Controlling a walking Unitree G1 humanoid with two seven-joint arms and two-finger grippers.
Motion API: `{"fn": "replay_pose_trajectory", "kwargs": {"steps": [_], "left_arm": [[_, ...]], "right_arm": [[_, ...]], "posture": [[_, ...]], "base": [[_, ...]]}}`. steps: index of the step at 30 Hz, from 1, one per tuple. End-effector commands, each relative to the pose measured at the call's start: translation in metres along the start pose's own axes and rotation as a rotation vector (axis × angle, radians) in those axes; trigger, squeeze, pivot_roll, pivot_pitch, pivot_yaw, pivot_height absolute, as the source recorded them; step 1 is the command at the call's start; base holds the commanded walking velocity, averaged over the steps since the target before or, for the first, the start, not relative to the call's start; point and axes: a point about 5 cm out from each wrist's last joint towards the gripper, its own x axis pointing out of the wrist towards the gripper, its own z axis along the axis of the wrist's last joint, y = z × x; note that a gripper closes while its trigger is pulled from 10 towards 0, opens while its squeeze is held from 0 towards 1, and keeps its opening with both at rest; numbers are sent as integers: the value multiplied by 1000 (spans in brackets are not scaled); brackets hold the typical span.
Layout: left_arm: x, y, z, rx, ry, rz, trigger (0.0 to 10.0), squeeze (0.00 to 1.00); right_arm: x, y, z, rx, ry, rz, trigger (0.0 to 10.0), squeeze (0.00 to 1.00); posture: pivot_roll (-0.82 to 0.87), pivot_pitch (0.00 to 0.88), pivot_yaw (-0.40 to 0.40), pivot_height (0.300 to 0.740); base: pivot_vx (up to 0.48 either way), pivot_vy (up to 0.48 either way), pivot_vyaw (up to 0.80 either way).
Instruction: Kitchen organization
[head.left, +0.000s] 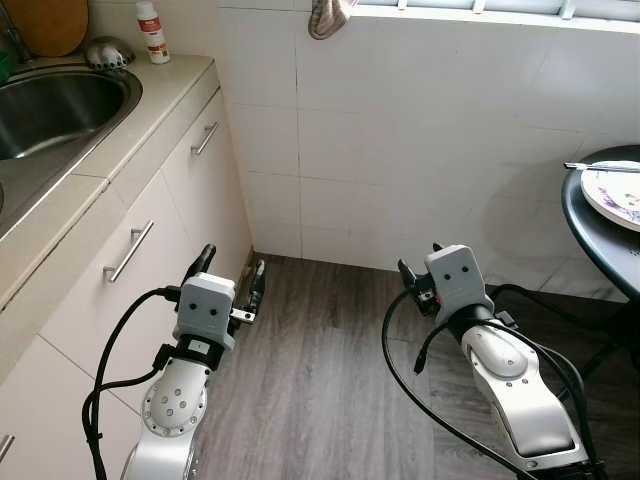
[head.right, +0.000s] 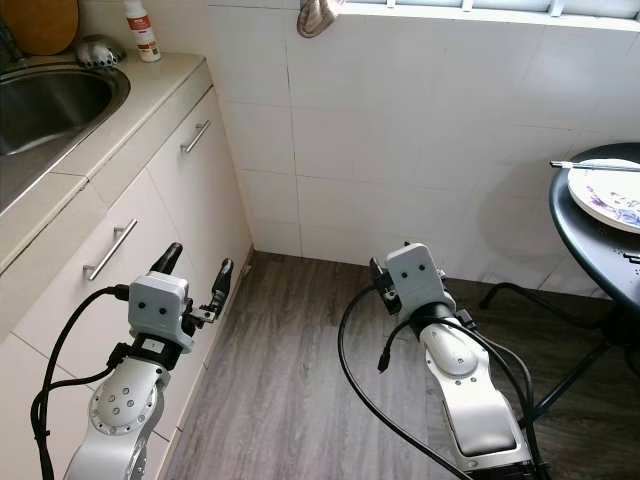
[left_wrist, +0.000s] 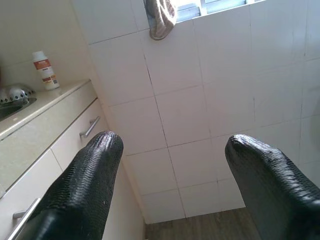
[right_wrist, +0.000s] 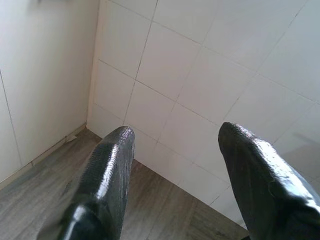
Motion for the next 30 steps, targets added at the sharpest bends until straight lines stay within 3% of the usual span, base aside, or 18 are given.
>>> {"fn": "replay_pose_trajectory", "kwargs": {"steps": [1, 25, 30], "left_arm": [[-3, -9, -8, -103, 242, -21, 10000, 0], [-1, -9, -9, -101, 230, -44, 10000, 0], [-2, -9, -6, -110, 265, -47, 10000, 0]], "right_arm": [[-25, 21, 8, 230, -91, 102, 10000, 0], [-28, 21, 8, 211, -85, 88, 10000, 0], [-31, 21, 8, 218, -86, 94, 10000, 0]], "posture": [[-27, 29, -53, 740], [-26, 32, -41, 740], [-26, 29, -42, 740]], "base": [[0, 0, 0], [0, 0, 0], [0, 0, 0]]}}
